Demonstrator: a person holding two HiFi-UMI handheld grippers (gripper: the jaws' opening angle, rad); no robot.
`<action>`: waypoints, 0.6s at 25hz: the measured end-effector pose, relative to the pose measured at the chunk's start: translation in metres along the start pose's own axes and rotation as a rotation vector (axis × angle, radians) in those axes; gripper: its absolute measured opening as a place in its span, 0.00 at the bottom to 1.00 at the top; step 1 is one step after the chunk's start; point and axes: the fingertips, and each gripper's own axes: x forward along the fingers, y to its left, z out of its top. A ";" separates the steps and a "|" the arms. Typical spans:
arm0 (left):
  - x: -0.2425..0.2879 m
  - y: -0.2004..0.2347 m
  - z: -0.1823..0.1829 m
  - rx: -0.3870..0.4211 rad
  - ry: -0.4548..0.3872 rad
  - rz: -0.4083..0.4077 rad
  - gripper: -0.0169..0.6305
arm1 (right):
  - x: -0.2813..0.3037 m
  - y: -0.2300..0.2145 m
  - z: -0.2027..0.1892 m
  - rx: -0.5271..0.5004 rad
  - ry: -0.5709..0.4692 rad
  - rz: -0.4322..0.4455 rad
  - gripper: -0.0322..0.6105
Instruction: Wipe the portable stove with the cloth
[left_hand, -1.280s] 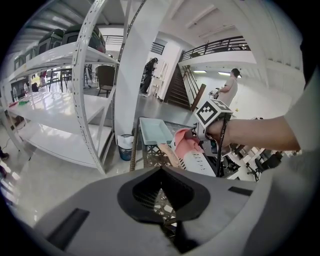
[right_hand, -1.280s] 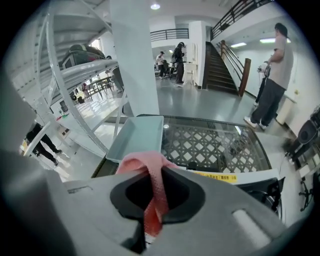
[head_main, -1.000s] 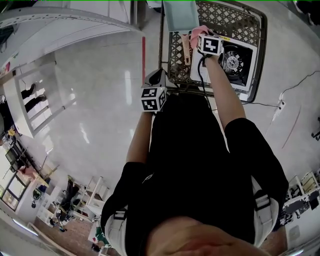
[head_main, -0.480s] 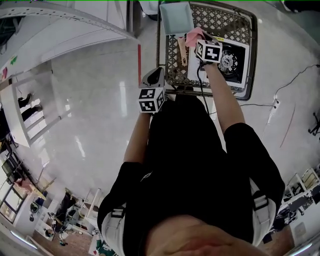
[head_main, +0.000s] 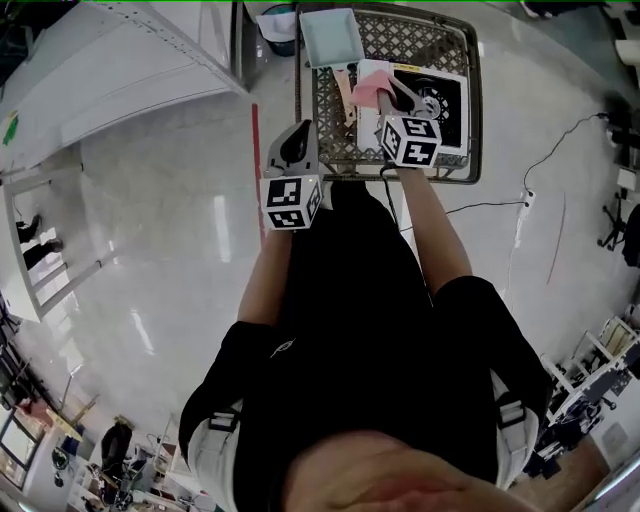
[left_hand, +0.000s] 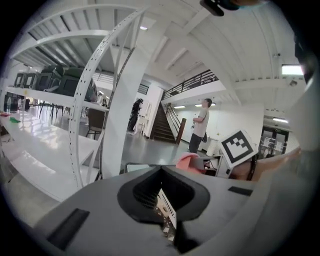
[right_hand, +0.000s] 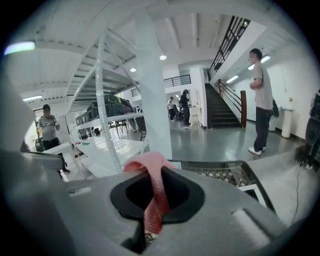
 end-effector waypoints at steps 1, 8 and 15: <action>-0.004 -0.003 0.007 0.009 -0.026 -0.007 0.03 | -0.013 0.004 0.005 -0.019 -0.024 -0.004 0.08; -0.026 -0.015 0.021 0.028 -0.123 -0.046 0.03 | -0.076 0.025 0.007 -0.095 -0.109 -0.054 0.08; -0.039 -0.047 0.016 0.029 -0.103 -0.078 0.03 | -0.123 0.026 0.000 -0.128 -0.115 -0.055 0.08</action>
